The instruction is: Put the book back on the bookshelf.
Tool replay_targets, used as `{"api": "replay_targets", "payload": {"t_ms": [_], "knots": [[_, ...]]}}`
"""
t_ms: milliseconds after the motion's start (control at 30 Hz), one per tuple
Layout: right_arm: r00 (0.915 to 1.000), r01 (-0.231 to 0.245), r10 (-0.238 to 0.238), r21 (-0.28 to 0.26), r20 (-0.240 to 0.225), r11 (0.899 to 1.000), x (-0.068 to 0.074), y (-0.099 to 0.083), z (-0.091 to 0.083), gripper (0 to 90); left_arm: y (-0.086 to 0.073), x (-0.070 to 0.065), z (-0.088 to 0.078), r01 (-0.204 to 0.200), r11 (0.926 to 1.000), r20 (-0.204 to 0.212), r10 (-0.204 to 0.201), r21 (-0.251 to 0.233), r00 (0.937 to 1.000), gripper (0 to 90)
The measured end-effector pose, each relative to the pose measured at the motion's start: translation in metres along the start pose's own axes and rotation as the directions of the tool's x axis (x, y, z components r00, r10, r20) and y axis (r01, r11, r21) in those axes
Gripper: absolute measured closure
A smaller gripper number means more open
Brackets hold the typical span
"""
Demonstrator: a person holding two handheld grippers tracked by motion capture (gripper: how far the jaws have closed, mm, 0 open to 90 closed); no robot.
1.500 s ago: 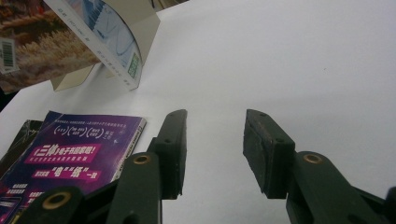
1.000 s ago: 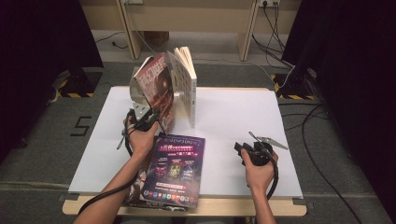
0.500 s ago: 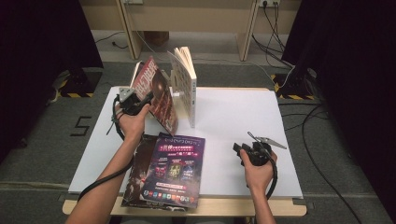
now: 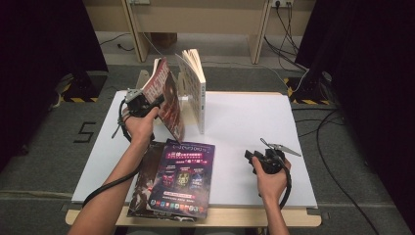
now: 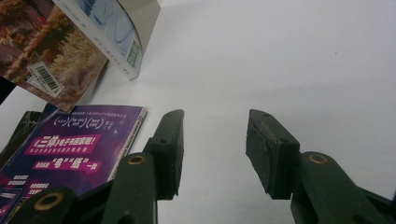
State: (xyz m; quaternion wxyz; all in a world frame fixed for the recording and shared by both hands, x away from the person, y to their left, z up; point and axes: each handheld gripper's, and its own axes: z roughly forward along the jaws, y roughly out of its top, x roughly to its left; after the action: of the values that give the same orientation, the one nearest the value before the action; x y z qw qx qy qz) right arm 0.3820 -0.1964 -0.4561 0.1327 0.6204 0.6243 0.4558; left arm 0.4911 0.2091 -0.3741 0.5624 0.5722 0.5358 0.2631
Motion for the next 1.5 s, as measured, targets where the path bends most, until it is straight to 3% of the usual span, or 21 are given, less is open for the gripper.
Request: {"api": "replay_targets", "payload": {"t_ms": [200,300,367,467,567,733,933,967,1033,1167,1233,1367,1500], "knots": [[1.0,0.004,-0.004,-0.003,-0.005,1.0,0.0,0.0,-0.001,57.0,0.014,-0.01,0.004,-0.094,0.995,-0.021,0.094,-0.032,0.9954,83.6],[1.0,0.006,-0.006,-0.004,-0.003,1.0,0.001,0.0,0.0,57.0,0.022,-0.012,0.008,-0.133,0.9884,-0.036,0.13,-0.074,0.9908,83.6],[0.9999,0.01,-0.01,-0.002,-0.001,1.0,0.0,0.0,0.0,57.0,0.026,-0.014,0.012,-0.19,0.9769,-0.052,0.185,-0.098,0.9813,83.6],[0.9999,0.011,-0.011,-0.002,-0.001,1.0,0.0,0.0,0.0,57.0,0.025,-0.014,0.019,-0.234,0.9663,-0.072,0.227,-0.107,0.9712,83.5],[0.9999,0.01,-0.01,-0.004,-0.003,1.0,0.0,0.0,-0.001,57.1,0.015,-0.011,0.028,-0.256,0.9616,-0.079,0.249,-0.099,0.9653,83.4],[1.0,0.002,-0.002,-0.001,-0.006,1.0,0.001,0.001,-0.002,57.1,-0.002,-0.008,0.032,-0.247,0.9645,-0.096,0.238,-0.093,0.9664,83.0],[1.0,-0.003,0.003,-0.003,-0.005,1.0,0.0,0.001,-0.002,57.0,0.0,-0.007,0.028,-0.232,0.9694,-0.082,0.226,-0.079,0.9707,78.8],[1.0,0.002,-0.002,-0.004,-0.005,1.0,0.0,0.001,-0.002,57.0,0.001,-0.007,0.028,-0.219,0.9724,-0.076,0.214,-0.08,0.9739,78.1],[1.0,-0.001,0.001,-0.002,-0.007,1.0,0.0,0.002,-0.002,57.0,0.006,-0.007,0.028,-0.158,0.9848,-0.044,0.155,-0.072,0.9869,74.8],[1.0,0.004,-0.004,-0.003,-0.004,1.0,-0.001,0.002,-0.004,56.7,0.015,-0.008,0.026,-0.123,0.9897,-0.028,0.122,-0.072,0.9922,70.0],[1.0,-0.007,0.007,0.001,-0.007,1.0,-0.001,0.001,-0.003,56.7,0.021,-0.01,0.026,-0.125,0.9896,-0.029,0.123,-0.071,0.992,69.0],[1.0,-0.001,0.001,0.008,-0.008,1.0,-0.002,0.001,-0.001,56.3,0.031,-0.008,0.029,-0.066,0.9978,-0.045,0.065,-0.013,0.9969,68.7],[0.9999,-0.011,0.011,0.015,-0.012,1.0,-0.002,0.001,-0.001,56.0,0.04,-0.006,0.035,-0.04,0.9968,-0.067,0.045,0.069,0.9968,71.1]]}}
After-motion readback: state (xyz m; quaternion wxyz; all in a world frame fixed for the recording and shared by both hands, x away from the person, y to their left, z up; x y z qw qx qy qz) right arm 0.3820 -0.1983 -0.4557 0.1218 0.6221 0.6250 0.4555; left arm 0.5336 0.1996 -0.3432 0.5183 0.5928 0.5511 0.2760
